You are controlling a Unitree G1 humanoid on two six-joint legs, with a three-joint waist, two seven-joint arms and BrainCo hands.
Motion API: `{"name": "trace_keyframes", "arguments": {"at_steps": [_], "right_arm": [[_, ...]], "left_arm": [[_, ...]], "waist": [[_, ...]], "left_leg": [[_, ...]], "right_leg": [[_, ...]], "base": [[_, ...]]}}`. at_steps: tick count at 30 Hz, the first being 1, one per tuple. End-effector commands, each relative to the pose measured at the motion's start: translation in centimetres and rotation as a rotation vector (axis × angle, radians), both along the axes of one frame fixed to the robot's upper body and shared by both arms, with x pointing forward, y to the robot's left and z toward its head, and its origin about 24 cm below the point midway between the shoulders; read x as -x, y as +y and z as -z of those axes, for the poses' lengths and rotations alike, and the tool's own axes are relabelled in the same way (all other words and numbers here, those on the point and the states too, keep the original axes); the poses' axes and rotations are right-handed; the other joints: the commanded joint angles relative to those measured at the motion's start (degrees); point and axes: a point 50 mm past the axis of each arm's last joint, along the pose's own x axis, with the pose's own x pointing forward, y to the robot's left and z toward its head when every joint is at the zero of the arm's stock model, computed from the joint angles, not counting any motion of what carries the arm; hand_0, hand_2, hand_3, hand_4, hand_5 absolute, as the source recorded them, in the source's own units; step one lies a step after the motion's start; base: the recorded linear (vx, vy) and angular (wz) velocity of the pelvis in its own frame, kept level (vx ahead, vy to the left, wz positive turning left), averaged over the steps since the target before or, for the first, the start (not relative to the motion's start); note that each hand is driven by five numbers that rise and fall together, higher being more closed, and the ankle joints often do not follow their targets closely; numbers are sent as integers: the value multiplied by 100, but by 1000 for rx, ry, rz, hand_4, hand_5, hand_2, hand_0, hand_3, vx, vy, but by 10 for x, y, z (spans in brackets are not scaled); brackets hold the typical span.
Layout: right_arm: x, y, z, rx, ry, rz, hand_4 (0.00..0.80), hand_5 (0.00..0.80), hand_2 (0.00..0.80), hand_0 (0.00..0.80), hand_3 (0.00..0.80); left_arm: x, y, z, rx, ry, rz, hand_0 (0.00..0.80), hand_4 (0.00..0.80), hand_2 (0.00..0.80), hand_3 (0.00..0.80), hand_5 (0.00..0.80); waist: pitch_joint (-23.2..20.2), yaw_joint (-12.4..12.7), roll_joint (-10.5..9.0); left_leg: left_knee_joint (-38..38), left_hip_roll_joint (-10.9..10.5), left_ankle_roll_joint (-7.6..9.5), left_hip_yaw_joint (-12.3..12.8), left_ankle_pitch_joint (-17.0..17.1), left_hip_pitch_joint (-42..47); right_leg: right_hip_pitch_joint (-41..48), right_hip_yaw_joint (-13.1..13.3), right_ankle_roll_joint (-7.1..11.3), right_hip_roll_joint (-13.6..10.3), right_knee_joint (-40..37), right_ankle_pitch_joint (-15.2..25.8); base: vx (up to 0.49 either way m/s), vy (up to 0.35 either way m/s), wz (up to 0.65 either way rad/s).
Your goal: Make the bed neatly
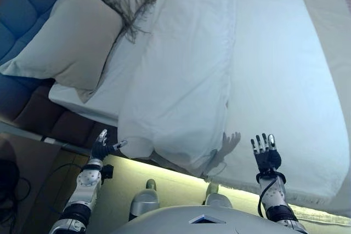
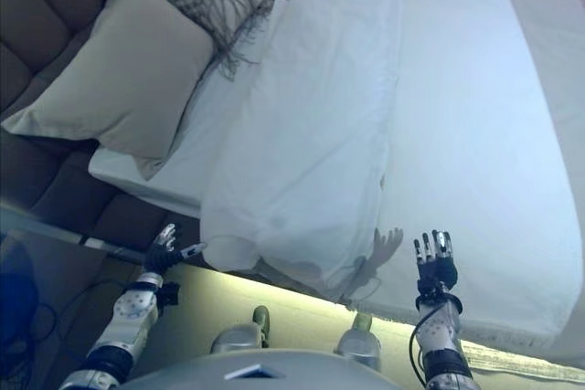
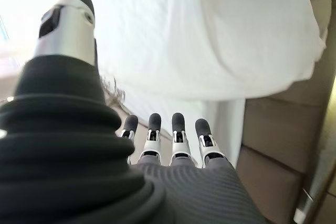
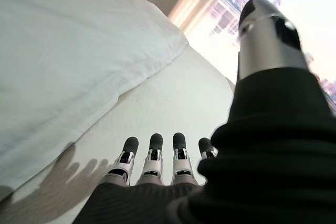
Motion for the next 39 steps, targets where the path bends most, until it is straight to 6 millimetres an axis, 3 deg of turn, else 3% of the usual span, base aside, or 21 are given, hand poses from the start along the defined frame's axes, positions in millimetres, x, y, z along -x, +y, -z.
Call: {"name": "trace_keyframes", "arguments": {"at_steps": [1,3,5,8,11,13,16,19,21,22,24,26,29,30,32,35,39], "right_arm": [[-23,0,-23,30,-130,-35,0,0,0,0,0],[-24,10,-24,18,-125,-80,0,0,0,0,0],[-25,13,-26,22,-123,-99,0,0,0,0,0],[-33,6,-36,45,-142,-110,0,0,0,0,0],[-36,-2,-44,56,-173,-82,0,0,0,0,0],[-31,-10,-44,56,-172,-63,0,0,0,0,0],[-22,-16,-38,61,-138,-62,0,0,0,0,0],[-18,-22,-36,65,-116,-64,0,0,0,0,0],[-21,-23,-38,66,-135,-61,0,0,0,0,0],[-25,-21,-41,69,-152,-59,0,0,0,0,0],[-32,-22,-48,86,-173,-47,0,0,0,0,0],[-39,-23,-54,111,-181,-40,0,0,0,0,0],[-44,-12,-52,64,-170,-50,0,0,0,0,0],[-45,-6,-51,62,-175,-65,0,0,0,0,0],[-49,1,-49,34,-184,-87,0,0,0,0,0],[-49,5,-51,30,-213,-90,0,0,0,0,0],[-62,-4,-64,75,-276,-114,0,0,0,0,0]], "left_arm": [[-10,19,-16,-35,-72,-52,0,0,0,0,0],[-9,19,-18,-39,-86,-89,0,0,0,0,0],[-12,15,-18,-30,-103,-113,0,0,0,0,0],[-18,9,-20,8,-138,-115,0,0,0,0,0],[-26,2,-22,33,-156,-76,0,0,0,0,0],[-24,-4,-18,53,-129,-49,0,0,0,0,0],[-14,-12,-9,94,-81,-44,0,0,0,0,0],[-10,-20,-7,118,-67,-24,0,0,0,0,0],[-11,-22,-8,126,-65,-16,0,0,0,0,0],[-10,-22,-7,135,-62,-16,0,0,0,0,0],[-9,-23,-4,160,-51,-12,0,0,0,0,0],[-6,-24,1,166,-20,3,0,0,0,0,0],[1,-13,0,144,-15,2,0,0,0,0,0],[-2,-7,-6,151,-42,-14,0,0,0,0,0],[-5,3,-15,178,-68,-53,0,0,0,0,0],[-23,-1,-21,254,-87,7,0,0,0,0,0],[-46,-25,-18,591,-103,-7,0,0,0,0,0]], "waist": [[-47,77,129],[-42,70,102],[-20,66,40],[197,71,-41],[399,29,-83],[445,-57,-86],[358,-167,36],[265,-219,300],[276,-179,447],[292,-179,545],[332,-236,672],[371,-323,770],[384,-343,672],[409,-313,645],[439,-210,622],[607,-172,454],[972,-274,381]], "left_leg": [[542,-35,428,-202,-304,-354],[497,26,413,-206,-177,-423],[626,55,286,-344,-39,-726],[930,258,-5,-506,167,-1202],[1256,417,-142,-538,203,-1501],[1686,631,-205,-622,93,-1497],[1651,937,-282,-749,318,-1283],[988,1318,-372,-1054,638,-899],[615,1424,-430,-1265,716,-761],[433,1464,-473,-1331,696,-685],[439,1407,-509,-1220,585,-640],[677,1188,-475,-1040,364,-676],[1034,883,-368,-862,65,-733],[956,878,-330,-743,42,-732],[784,956,-294,-627,73,-734],[1182,1061,-351,-983,207,-1440],[1358,1417,-519,-1116,330,-1876]], "right_leg": [[-94,167,488,-376,1492,-265],[-134,77,309,31,1549,-676],[-73,143,126,316,1078,-747],[-75,170,-50,578,709,-682],[-101,72,-136,614,630,-651],[-108,75,-211,553,705,-690],[-128,184,-253,493,890,-769],[-245,367,-177,311,1228,-930],[-359,470,-72,103,1500,-1048],[-420,548,41,-120,1687,-1111],[-470,658,237,-511,1917,-1165],[-488,752,459,-954,1963,-1055],[-515,910,633,-1316,1563,-362],[-596,837,655,-1346,1424,-164],[-839,724,641,-1217,1633,-279],[-1091,784,559,-934,1858,-493],[-1598,820,546,-761,2232,-608]], "base": [[16,-29,-6],[-15,-136,2],[-56,-222,-3],[-154,-220,10],[-162,-132,15],[-3,-7,13],[98,187,14],[84,439,7],[21,527,-5],[25,600,-12],[59,722,-12],[116,694,22],[93,341,27],[-44,164,1],[-108,85,-21],[-207,-128,-2],[-231,-58,20]]}}
